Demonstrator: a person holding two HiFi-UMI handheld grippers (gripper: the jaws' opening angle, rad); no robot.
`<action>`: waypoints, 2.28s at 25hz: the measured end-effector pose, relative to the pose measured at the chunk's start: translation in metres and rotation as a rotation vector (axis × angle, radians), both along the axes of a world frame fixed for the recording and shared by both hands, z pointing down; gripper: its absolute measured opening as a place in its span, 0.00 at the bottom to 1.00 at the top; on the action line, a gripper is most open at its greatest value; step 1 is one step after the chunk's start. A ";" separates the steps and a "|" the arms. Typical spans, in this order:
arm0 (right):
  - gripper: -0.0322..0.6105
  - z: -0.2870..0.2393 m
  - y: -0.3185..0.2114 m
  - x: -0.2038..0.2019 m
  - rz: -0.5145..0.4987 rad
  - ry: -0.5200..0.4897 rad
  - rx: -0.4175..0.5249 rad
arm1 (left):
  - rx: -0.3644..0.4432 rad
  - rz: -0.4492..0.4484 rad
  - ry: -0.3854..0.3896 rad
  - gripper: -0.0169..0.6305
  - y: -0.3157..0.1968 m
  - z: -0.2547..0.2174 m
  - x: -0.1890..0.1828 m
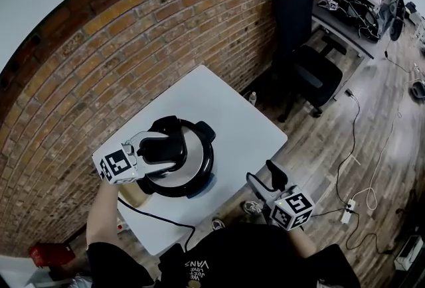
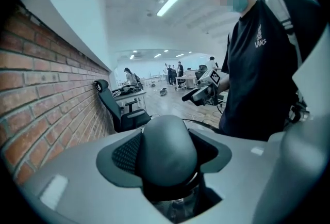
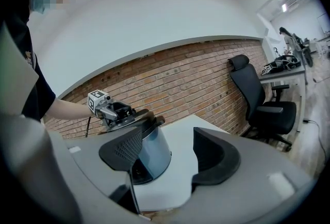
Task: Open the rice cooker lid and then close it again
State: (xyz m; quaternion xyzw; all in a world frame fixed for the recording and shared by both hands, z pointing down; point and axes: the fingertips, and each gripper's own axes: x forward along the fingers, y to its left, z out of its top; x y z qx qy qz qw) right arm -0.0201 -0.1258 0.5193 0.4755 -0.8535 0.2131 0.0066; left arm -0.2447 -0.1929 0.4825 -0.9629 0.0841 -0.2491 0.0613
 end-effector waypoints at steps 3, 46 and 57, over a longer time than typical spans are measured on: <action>0.52 0.000 -0.001 -0.001 -0.002 -0.001 -0.002 | 0.002 0.005 0.014 0.46 -0.001 -0.001 0.000; 0.52 0.000 -0.043 -0.031 -0.422 -0.047 0.002 | -0.018 -0.734 0.018 0.46 -0.019 0.006 -0.017; 0.52 -0.007 -0.058 -0.045 -0.710 -0.058 -0.003 | 0.118 -1.095 0.057 0.51 -0.005 -0.004 -0.036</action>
